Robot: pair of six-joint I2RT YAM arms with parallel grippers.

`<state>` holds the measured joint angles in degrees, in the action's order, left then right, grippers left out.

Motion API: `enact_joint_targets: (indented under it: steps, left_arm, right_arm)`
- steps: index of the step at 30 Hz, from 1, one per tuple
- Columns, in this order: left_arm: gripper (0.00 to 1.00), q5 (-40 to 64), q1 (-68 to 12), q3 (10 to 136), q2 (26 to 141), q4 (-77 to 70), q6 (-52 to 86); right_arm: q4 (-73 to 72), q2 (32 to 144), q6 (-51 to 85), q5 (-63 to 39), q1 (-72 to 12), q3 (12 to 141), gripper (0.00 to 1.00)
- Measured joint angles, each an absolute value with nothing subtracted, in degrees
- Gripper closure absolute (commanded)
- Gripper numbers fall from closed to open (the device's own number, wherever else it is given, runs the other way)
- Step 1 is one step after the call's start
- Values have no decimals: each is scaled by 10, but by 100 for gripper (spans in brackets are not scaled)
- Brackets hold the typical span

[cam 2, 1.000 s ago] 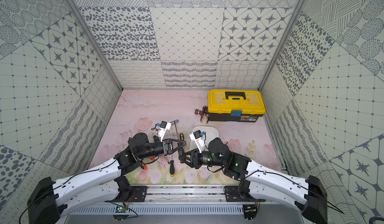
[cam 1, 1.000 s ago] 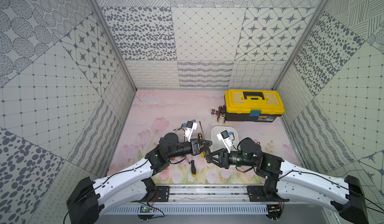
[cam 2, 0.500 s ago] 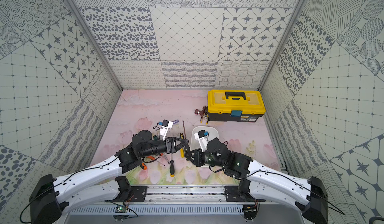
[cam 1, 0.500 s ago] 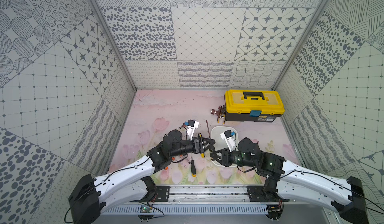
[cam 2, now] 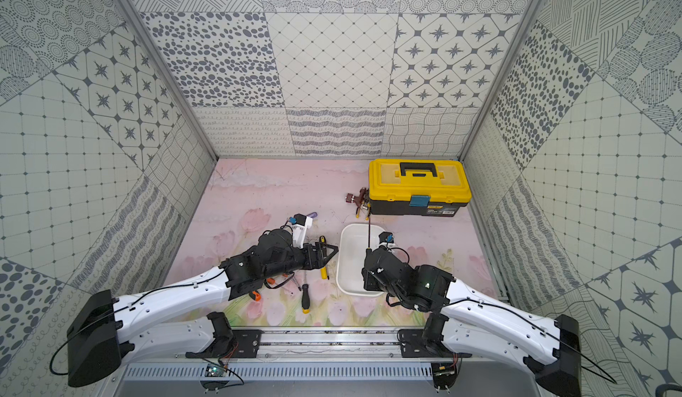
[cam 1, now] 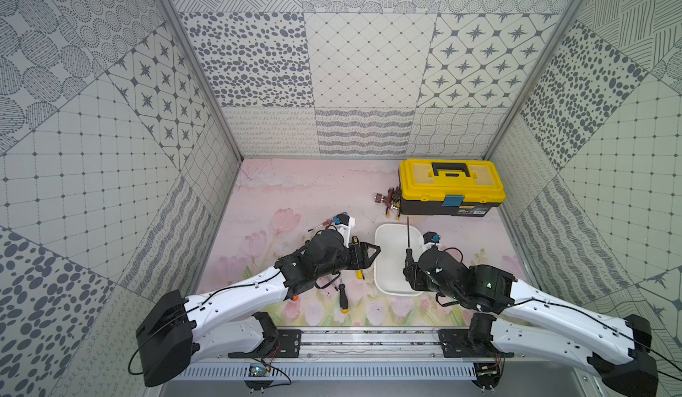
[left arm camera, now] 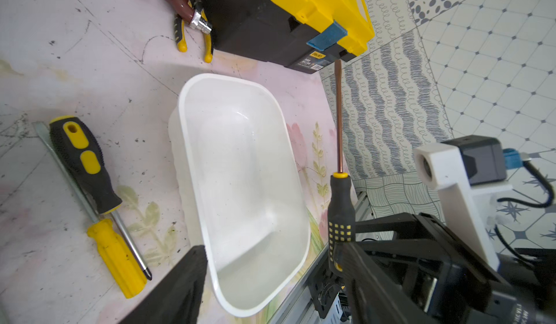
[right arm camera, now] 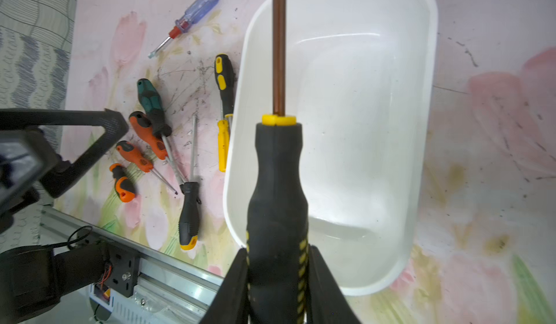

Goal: Put the screwdriver on the desktop into the storage box
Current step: Place the screwdriver in the storage box.

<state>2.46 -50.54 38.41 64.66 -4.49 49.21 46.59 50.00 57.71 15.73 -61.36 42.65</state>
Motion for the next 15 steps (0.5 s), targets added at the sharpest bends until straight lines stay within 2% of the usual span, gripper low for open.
enact_joint_targets:
  steps: [15]
  left_arm:
    - [28,-19,-524,363,647,9,484]
  right_arm:
    - [501,618,586,180,-614,473,100]
